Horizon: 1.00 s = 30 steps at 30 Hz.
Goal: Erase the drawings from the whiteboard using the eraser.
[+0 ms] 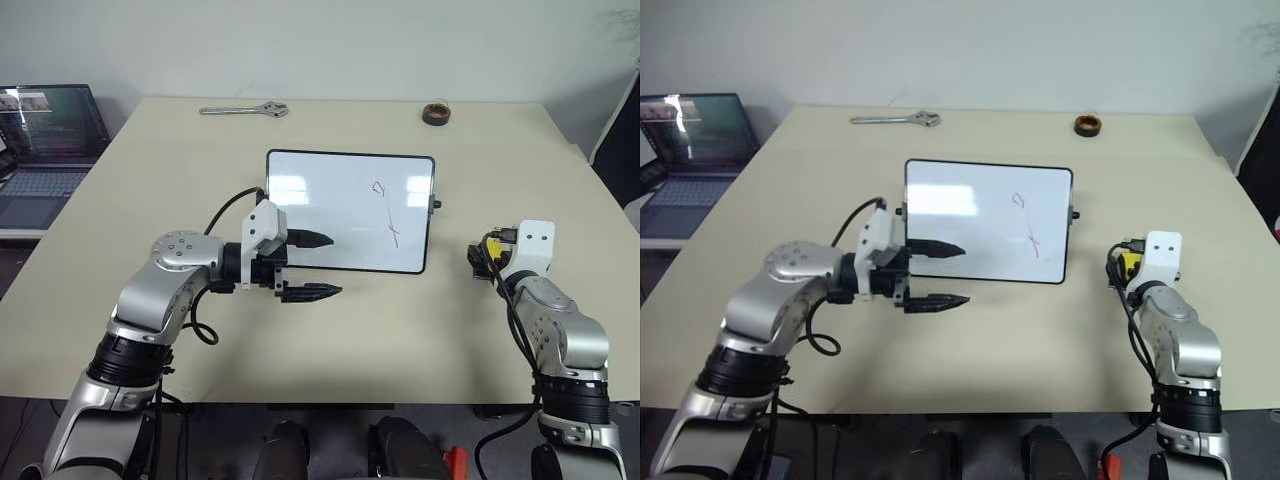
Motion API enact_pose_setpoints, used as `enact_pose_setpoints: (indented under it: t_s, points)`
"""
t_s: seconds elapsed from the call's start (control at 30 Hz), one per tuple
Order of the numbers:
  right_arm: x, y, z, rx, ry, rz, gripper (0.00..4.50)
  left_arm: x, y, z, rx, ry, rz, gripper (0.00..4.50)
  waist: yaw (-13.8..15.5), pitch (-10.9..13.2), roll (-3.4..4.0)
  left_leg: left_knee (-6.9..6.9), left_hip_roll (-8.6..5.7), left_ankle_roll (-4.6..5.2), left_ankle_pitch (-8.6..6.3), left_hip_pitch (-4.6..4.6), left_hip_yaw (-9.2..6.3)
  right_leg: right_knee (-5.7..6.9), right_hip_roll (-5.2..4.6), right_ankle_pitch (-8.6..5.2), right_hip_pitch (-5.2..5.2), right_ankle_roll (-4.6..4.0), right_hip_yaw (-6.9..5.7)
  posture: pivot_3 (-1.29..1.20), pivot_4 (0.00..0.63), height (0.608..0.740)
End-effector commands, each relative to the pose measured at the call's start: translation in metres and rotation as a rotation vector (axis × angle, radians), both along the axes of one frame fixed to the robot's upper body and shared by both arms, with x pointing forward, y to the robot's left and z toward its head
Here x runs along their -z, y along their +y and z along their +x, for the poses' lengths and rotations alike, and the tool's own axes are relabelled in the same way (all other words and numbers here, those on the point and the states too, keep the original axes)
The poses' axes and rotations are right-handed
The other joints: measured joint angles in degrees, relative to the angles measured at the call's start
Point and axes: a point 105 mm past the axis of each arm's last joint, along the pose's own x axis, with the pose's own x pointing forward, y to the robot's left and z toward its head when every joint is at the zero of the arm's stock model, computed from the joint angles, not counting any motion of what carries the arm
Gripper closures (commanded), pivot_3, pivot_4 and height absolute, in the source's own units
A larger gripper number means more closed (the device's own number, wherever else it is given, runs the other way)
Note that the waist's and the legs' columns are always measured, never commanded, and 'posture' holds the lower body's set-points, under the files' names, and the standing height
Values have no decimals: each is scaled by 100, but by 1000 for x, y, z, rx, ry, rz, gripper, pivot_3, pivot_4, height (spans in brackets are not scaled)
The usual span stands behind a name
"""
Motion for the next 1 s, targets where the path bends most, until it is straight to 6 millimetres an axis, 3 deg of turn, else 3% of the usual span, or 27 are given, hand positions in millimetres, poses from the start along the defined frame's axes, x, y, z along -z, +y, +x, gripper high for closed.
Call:
enact_pose_setpoints:
  t_s: [0.03, 0.13, 0.4, 0.67, 1.0]
  points:
    - [-7, -1, 2, 11, -40, -8, 14, -4, 8, 0, -22, -43, 0, 0, -1, 0, 0, 0, 0, 0, 0, 0, 0, 1, 0, 0, 0, 0, 0, 0, 150, 740]
    - [-3, -3, 3, 18, -26, -13, 619, 1, 12, -1, -31, -37, 3, 0, -7, 0, 0, 0, 1, 0, 0, 0, 0, 2, 0, 0, -1, 0, 1, 0, 150, 740]
    - [1, -4, 5, 20, -13, -18, 3335, 9, 18, -4, -53, -33, 4, 0, 0, 0, 0, 1, 1, 0, 0, 0, 0, 2, -3, 0, -1, 0, 0, 0, 150, 740]
    - [-13, 2, -2, -33, -56, -52, 3343, 8, 22, 0, -157, -22, -26, 0, 0, 0, 1, 1, 2, 0, 0, 0, -1, 3, -5, 0, 0, -1, 0, 0, 150, 740]
    - [-98, 82, -31, -484, -341, -186, 3345, -18, 38, 22, -391, -97, -51, 0, -16, 4, 6, 2, 5, 0, 0, 0, -11, 4, -6, 0, 1, 0, -6, 0, 150, 740]
